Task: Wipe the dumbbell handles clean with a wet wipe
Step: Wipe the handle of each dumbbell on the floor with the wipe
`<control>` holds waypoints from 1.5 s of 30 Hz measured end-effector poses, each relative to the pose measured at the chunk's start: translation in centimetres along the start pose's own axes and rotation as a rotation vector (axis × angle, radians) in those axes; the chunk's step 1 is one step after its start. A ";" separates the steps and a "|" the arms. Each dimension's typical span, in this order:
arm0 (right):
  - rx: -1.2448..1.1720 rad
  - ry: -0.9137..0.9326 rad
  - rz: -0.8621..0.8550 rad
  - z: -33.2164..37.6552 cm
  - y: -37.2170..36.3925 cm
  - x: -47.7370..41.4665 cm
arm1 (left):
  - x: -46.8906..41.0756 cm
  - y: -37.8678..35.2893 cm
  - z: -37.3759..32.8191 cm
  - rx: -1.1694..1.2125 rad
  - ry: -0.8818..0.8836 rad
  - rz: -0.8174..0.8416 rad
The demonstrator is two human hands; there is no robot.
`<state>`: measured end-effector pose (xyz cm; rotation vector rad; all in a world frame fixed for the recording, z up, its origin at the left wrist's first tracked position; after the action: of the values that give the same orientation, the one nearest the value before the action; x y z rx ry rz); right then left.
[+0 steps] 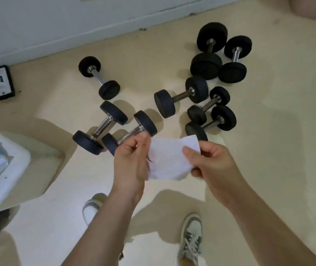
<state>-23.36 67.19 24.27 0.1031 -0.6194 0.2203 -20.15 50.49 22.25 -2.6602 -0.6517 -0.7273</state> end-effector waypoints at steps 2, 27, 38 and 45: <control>-0.202 -0.106 -0.017 -0.5 2.8 -0.2 | -0.3 -2.0 0.6 -0.122 -0.086 0.003; 0.341 0.213 0.021 -23.4 -10.0 -28.5 | -24.3 15.8 19.4 -1.501 -0.336 0.460; 0.853 0.554 -0.329 -24.5 -9.3 -33.1 | -26.5 15.5 20.7 -2.392 -0.717 0.640; 0.952 0.538 -0.163 -21.2 -6.2 -35.9 | -19.9 5.3 27.4 -2.083 -0.748 0.616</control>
<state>-38.37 58.40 -14.15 0.9762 0.0744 0.3540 -21.79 50.07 -12.01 -4.2744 1.9986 0.1416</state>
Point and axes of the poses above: each hand's wrist, its own x-axis away from the middle knuckle, its own y-axis out of the back of the hand, z = x × y, the point moved 4 cm from there along -x, towards the middle knuckle, and after that the axes turned 3 degrees about z, right-handed, at the moved point
